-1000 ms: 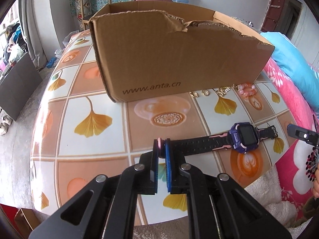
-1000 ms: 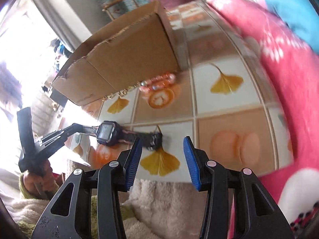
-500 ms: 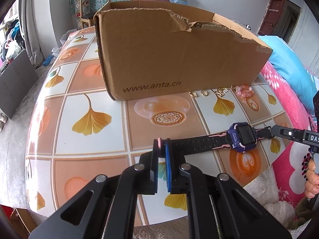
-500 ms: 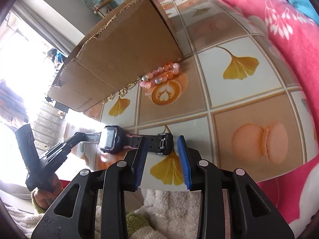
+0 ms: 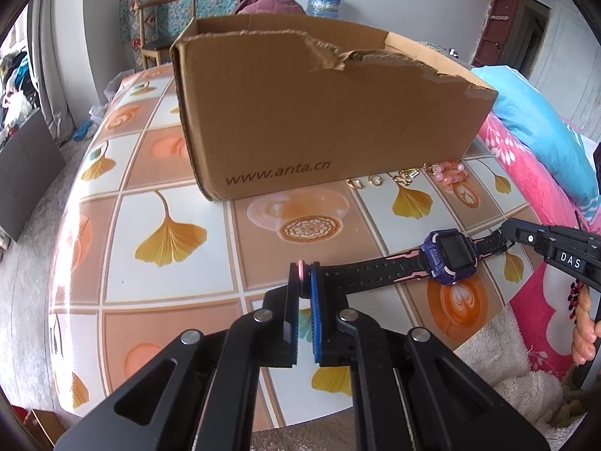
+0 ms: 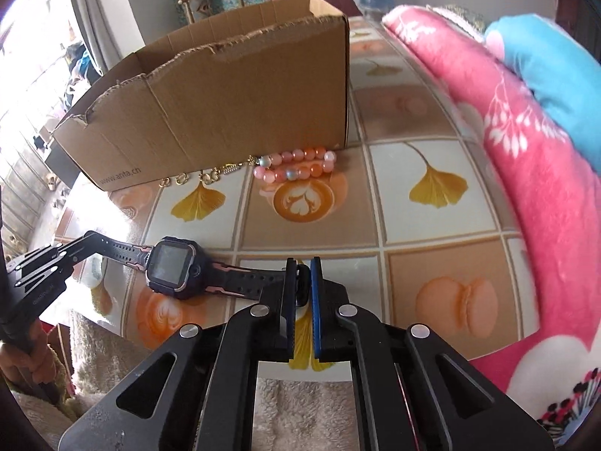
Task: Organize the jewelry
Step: 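Lift the smartwatch with both grippers and carry it over the box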
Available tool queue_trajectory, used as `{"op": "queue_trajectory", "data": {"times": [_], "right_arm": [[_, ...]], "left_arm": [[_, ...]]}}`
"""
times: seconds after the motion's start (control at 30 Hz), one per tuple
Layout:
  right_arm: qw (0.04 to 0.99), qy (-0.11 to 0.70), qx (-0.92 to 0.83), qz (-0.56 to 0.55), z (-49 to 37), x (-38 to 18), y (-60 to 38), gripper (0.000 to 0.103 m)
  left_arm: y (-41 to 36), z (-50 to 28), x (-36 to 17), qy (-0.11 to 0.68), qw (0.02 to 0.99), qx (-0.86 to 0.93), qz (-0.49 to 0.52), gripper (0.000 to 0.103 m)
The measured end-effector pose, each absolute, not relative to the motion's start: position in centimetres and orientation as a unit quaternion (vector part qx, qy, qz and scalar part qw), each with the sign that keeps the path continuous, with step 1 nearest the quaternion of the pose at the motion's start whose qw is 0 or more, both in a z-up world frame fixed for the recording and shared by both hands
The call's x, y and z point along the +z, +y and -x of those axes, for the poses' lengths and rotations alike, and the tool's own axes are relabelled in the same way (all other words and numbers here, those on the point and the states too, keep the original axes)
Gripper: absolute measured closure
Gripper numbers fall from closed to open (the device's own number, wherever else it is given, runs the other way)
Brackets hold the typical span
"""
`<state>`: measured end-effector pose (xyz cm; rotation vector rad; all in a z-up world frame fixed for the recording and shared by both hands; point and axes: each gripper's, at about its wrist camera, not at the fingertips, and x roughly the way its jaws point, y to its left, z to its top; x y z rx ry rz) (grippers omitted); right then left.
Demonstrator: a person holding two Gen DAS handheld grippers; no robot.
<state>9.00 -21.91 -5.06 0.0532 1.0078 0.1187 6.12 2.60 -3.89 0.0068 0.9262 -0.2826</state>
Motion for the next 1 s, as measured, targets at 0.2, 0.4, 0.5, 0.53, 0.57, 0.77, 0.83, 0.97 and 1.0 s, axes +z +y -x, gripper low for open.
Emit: {"op": "queue_trajectory", "data": {"times": [0.2, 0.4, 0.5, 0.53, 0.57, 0.77, 0.83, 0.97, 1.0], "right_arm": [[0.889, 0.453, 0.064, -0.023, -7.2, -3.0, -22.2, 0.099], [0.908, 0.411, 0.077, -0.008, -5.9, 0.9, -21.0, 0.101], [0.92, 0.381, 0.087, -0.005, -5.6, 3.8, -20.8, 0.101], [0.925, 0.37, 0.089, -0.004, -5.6, 4.8, -20.8, 0.102], [0.928, 0.361, 0.092, -0.002, -5.8, 5.5, -20.9, 0.102], [0.952, 0.286, 0.112, 0.021, -7.7, 11.1, -20.7, 0.102], [0.955, 0.271, 0.116, 0.03, -9.3, 12.2, -20.7, 0.102], [0.953, 0.269, 0.136, 0.04, -14.2, 13.1, -20.7, 0.102], [0.95, 0.276, 0.142, 0.04, -15.6, 12.9, -20.8, 0.102]], "left_arm": [[1.9, -5.0, -1.8, 0.421, 0.896, -0.144, -0.016, 0.1], [1.0, -3.3, 2.5, 0.381, 0.909, -0.167, -0.025, 0.1], [0.6, -2.6, 5.5, 0.353, 0.917, -0.182, -0.028, 0.1], [0.6, -2.6, 6.6, 0.343, 0.92, -0.188, -0.029, 0.1], [0.5, -2.5, 7.4, 0.336, 0.922, -0.189, -0.031, 0.1], [0.7, -4.0, 13.3, 0.28, 0.939, -0.198, -0.032, 0.1], [0.8, -5.4, 15.0, 0.262, 0.945, -0.193, -0.033, 0.1], [0.9, -9.5, 16.4, 0.257, 0.949, -0.183, -0.03, 0.1], [0.9, -11.1, 16.3, 0.265, 0.947, -0.177, -0.03, 0.1]]}}
